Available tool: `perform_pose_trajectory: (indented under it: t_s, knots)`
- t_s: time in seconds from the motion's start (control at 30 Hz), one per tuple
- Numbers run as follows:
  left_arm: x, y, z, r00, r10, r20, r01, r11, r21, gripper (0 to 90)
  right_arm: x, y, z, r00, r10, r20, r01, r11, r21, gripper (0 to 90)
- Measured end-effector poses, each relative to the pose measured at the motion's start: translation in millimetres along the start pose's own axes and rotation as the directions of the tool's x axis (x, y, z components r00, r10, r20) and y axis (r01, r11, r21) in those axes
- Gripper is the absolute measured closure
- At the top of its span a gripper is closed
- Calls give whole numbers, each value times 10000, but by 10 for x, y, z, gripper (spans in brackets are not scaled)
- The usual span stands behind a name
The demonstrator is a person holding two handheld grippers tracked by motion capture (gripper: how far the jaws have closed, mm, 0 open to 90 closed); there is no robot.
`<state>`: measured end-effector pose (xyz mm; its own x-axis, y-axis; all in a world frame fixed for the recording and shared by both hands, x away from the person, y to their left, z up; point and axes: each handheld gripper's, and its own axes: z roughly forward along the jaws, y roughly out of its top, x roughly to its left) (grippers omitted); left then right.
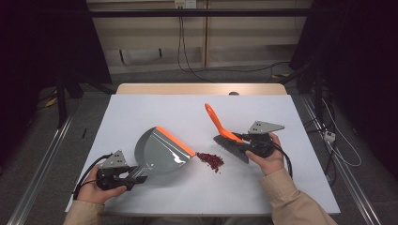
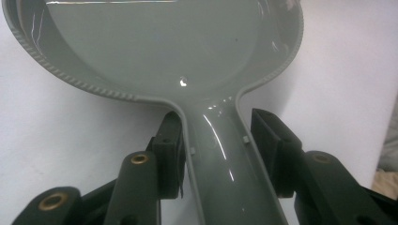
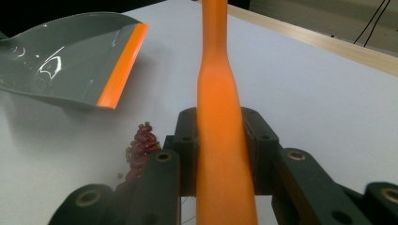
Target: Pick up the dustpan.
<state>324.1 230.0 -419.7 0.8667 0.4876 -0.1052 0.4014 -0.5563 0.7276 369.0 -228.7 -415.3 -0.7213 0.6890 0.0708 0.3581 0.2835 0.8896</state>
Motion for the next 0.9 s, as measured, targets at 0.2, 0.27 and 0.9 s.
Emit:
perform_pose_trajectory:
  t_s: [0.2,0.27,0.9]
  knots:
    - [-31,6,14,9992,280,286,-287,9993,253,572,3,-2,7,10000,68,52,-68,10000,-9,711]
    - [-47,7,25,9987,360,374,-373,9987,337,572,8,-2,7,10000,65,40,-65,10000,-3,711]
    - [-110,27,174,9899,592,1291,-689,9951,713,568,35,-21,50,9994,31,351,-42,9995,303,711]
